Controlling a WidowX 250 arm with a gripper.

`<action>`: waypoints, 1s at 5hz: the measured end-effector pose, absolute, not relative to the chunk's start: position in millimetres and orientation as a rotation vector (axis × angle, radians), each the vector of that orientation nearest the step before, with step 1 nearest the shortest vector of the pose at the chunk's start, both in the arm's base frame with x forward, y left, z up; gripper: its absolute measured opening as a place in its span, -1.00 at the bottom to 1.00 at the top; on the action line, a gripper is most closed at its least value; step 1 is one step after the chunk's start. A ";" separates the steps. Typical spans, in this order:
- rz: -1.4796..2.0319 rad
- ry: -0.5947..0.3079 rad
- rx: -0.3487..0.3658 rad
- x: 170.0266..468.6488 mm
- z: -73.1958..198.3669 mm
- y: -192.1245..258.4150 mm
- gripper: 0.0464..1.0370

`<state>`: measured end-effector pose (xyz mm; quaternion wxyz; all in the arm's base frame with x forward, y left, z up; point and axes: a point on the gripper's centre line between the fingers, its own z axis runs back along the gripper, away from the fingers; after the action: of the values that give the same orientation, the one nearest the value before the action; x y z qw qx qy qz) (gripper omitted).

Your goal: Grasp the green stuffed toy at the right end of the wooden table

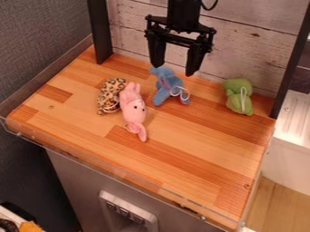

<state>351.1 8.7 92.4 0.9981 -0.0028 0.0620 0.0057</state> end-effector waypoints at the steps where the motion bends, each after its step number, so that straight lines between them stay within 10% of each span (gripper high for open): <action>1: 0.006 0.147 -0.004 354.6 85.0 -1.8 0.92; 5: -0.047 0.177 0.004 387.4 87.6 -88.0 0.92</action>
<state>387.4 -88.0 87.6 0.9958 0.0019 0.0885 -0.0237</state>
